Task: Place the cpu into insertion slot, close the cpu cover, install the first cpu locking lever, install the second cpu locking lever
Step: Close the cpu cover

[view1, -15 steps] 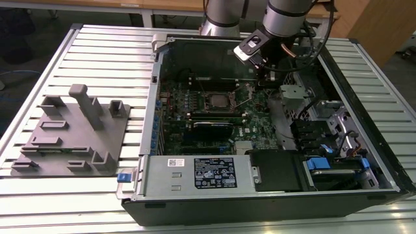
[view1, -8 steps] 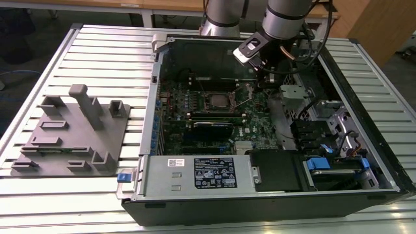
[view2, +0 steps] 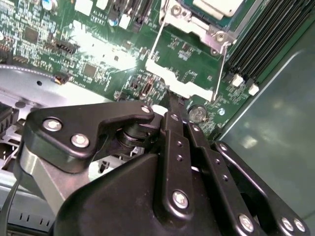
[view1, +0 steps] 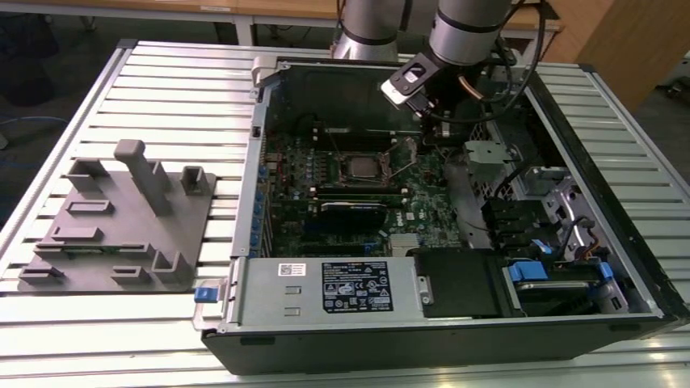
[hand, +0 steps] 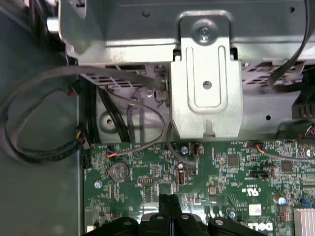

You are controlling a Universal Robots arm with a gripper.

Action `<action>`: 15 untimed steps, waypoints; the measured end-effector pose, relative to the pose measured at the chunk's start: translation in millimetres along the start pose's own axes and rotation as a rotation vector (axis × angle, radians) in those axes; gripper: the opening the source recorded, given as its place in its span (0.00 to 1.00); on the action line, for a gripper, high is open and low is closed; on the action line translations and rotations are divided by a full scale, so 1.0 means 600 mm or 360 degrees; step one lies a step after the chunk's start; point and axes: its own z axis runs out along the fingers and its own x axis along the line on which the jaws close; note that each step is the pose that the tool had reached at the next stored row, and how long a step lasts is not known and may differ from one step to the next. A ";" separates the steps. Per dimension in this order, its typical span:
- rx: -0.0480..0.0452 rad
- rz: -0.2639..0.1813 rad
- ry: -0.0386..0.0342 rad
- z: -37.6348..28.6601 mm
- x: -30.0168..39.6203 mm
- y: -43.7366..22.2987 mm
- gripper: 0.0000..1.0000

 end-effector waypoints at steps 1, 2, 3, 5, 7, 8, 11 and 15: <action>0.0000 0.0000 0.0000 0.000 0.000 -0.003 0.10; -0.0001 0.0000 0.0000 0.000 0.000 -0.006 0.10; -0.0001 0.0000 0.0000 0.000 0.000 -0.008 0.10; -0.0002 0.0000 0.0000 0.000 -0.001 -0.014 0.10; -0.0004 0.0001 0.0000 0.000 -0.001 -0.020 0.10; -0.0005 0.0001 0.0000 -0.001 -0.001 -0.024 0.10; -0.0008 0.0001 0.0000 -0.001 -0.001 -0.033 0.10; -0.0011 0.0001 0.0001 -0.001 -0.002 -0.048 0.10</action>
